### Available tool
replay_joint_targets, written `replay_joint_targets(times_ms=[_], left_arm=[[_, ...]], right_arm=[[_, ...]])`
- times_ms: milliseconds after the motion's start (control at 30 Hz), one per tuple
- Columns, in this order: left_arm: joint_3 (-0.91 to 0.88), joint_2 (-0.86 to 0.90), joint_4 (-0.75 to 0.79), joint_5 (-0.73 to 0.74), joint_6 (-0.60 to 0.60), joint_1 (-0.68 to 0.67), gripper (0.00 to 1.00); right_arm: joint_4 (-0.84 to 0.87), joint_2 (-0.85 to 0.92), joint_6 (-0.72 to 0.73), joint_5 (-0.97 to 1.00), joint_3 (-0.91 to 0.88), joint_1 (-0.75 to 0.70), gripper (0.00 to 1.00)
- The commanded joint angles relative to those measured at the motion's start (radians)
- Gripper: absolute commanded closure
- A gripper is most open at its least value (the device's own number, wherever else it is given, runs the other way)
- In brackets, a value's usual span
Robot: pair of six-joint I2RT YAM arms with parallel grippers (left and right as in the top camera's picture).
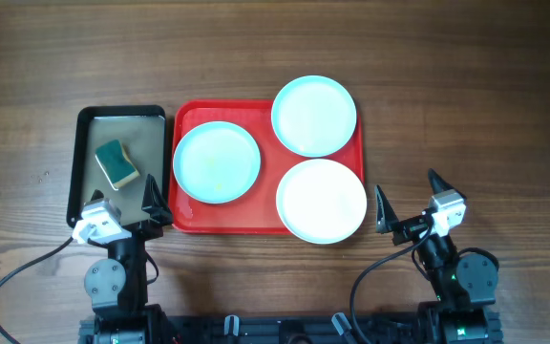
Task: Clean dirty plates on tray and stack at the side
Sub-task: 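Move both grippers from rest toward the sponge and the plates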
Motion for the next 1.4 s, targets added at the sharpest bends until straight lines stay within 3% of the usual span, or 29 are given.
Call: replay_joint_targets(times_ms=[0,800,933,1167,1367], left_arm=[[-0.005,-0.008,0.002,0.012,-0.005,-0.001,0.0],[-0.005,-0.008,0.002,0.012,-0.005,-0.001,0.0],[-0.005,-0.008,0.003,0.012,-0.005,-0.002,0.0],[0.036,-0.003,-0.031,0.091,-0.005,-0.002,0.0],[0.349,0.196,-0.236,0.107,-0.005,-0.002,0.0]], right_arm=[[0.003,0.0,0.013,0.002,-0.001,-0.005,0.0],[0.003,0.0,0.018,0.027,-0.001,-0.005,0.0],[0.0,0.024,0.149,0.027,-0.001,-0.005,0.0],[0.037,0.229,0.142,-0.074,0.111,-0.005,0.0],[0.019,0.616,0.074,-0.211,0.475,-0.005,0.0]])
